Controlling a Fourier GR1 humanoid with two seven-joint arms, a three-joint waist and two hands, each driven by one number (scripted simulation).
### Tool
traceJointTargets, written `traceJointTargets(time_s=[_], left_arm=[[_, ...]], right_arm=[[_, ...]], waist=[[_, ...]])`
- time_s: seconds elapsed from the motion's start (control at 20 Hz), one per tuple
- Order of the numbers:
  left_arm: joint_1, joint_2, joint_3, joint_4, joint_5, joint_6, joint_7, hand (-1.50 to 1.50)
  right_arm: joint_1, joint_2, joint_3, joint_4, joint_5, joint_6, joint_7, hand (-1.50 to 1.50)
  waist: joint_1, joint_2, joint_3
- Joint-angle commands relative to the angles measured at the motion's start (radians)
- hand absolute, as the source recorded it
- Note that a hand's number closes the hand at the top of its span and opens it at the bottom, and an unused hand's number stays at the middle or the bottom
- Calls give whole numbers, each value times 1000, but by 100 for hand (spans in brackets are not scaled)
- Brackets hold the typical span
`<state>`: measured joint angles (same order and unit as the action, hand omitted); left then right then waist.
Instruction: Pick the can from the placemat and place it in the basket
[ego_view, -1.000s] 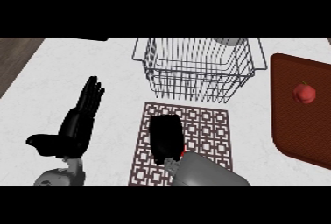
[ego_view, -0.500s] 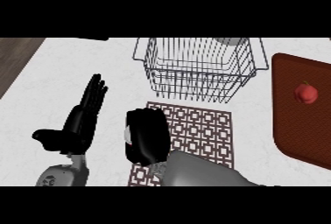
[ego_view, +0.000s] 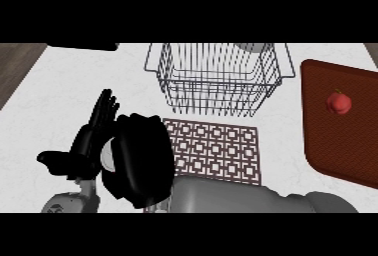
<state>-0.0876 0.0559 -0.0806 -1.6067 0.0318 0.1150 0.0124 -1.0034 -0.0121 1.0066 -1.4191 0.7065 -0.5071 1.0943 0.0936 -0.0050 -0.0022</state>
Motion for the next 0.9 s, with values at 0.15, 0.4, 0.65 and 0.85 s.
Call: traceJointTargets(time_s=[0.15, 0.4, 0.65, 0.85], left_arm=[[21, 10, 22, -7, -6, 15, -7, 0], [38, 17, 36, -29, 11, 10, 9, 0], [32, 16, 46, -36, 7, 21, 6, 0], [57, 16, 50, -27, 4, 19, -22, 0]], right_arm=[[-121, 11, -72, 19, -15, -26, 289, 150], [-189, 11, -72, 106, 14, 85, 340, 150], [-223, 11, -113, 146, 13, 139, 354, 150], [-241, 11, -200, 159, -5, 120, 313, 150]], waist=[[-39, -5, -1], [-58, -7, -1], [-77, -4, 1], [-77, 0, 1]])
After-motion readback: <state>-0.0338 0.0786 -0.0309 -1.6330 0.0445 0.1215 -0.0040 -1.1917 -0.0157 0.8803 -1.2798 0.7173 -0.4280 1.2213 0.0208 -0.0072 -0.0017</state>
